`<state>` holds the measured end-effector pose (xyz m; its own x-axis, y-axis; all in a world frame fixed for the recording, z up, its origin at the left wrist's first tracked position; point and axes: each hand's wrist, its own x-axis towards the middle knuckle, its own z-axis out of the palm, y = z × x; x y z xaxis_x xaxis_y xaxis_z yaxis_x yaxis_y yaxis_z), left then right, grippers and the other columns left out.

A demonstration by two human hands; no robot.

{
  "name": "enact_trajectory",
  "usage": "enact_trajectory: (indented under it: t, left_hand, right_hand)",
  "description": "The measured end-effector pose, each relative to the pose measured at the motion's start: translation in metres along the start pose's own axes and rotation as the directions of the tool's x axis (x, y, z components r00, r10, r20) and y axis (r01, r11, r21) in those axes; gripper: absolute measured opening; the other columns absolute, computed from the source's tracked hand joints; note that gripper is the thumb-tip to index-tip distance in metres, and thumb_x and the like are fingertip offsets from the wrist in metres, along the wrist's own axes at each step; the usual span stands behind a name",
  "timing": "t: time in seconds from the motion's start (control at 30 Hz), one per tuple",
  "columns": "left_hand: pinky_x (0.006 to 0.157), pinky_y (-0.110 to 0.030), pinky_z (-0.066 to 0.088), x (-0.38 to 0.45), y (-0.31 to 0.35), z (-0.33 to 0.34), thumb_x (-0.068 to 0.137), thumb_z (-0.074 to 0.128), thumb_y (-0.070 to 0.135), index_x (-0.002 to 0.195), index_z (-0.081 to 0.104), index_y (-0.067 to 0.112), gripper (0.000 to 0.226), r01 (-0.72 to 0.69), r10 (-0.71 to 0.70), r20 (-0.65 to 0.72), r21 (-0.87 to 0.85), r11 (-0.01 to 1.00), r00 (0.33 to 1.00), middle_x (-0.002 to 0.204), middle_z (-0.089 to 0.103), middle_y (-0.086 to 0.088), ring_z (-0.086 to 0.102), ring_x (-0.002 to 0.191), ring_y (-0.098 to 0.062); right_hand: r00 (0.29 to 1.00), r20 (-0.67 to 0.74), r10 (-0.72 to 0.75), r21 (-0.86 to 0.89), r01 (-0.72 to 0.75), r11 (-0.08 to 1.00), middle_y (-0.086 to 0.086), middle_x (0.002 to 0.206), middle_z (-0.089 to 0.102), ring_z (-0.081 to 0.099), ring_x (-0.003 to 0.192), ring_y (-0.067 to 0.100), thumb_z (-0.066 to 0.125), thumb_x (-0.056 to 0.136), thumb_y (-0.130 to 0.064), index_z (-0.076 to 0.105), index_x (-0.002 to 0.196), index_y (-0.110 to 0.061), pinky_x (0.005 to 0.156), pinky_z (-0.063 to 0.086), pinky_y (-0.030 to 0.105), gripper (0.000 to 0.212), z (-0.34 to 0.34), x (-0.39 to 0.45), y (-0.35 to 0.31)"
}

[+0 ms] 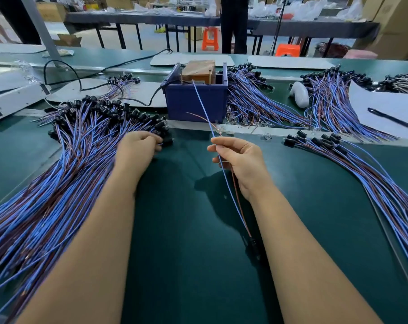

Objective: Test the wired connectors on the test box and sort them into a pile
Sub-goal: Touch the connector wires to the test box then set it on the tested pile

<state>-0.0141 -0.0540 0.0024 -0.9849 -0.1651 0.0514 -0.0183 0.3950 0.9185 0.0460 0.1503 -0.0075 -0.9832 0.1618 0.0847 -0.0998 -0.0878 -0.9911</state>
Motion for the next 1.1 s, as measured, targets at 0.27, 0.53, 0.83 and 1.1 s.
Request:
enact_trajectory:
  t: [0.27,0.53,0.83,1.1]
  left_hand:
    - [0.078,-0.040,0.056,-0.045,0.031,0.095,0.097,0.043,0.012,0.082,0.072,0.012,0.033,0.031,0.072,0.206,-0.457,0.889,0.976,0.083,0.072,-0.010,0.066,0.079,-0.022]
    - [0.090,-0.050,0.054,-0.045,0.025,0.102,0.097,0.048,0.017,0.079,0.075,0.022,0.032,-0.041,0.142,0.231,-0.396,0.917,0.963,0.090,0.075,-0.009,0.065,0.085,-0.021]
    - [0.062,-0.025,0.054,-0.039,0.025,0.088,0.104,0.042,0.016,0.087,0.062,0.020,0.026,-0.091,0.126,0.047,-0.457,0.885,0.991,0.078,0.072,-0.001,0.072,0.072,-0.015]
    - [0.046,-0.025,0.035,-0.038,0.018,0.084,0.104,0.036,0.024,0.089,0.057,0.025,0.026,-0.042,0.025,-0.049,-0.366,0.930,0.998,0.056,0.044,0.006,0.037,0.044,-0.006]
  right_hand:
    - [0.999,-0.033,-0.038,0.107,0.041,0.993,0.006,0.082,0.074,0.070,0.073,0.013,0.046,0.094,0.007,0.073,0.094,-0.006,0.064,0.054,0.019,0.030,0.007,-0.006,-0.004]
    - [0.983,-0.140,-0.121,-0.193,0.092,0.977,0.012,0.095,0.072,0.066,0.086,0.020,0.047,0.096,0.001,0.061,0.100,-0.018,0.083,0.054,0.037,0.023,0.013,-0.003,0.006]
    - [0.953,-0.214,-0.213,-0.295,0.145,0.945,-0.006,0.082,0.072,0.065,0.067,0.014,0.047,0.098,-0.011,0.048,0.113,-0.025,0.069,0.051,0.030,0.020,0.014,-0.004,0.004]
    - [0.932,-0.283,-0.225,-0.241,0.158,0.958,0.002,0.075,0.070,0.061,0.052,0.012,0.046,0.100,-0.012,0.057,0.097,-0.026,0.054,0.045,0.016,0.018,0.011,-0.002,0.002]
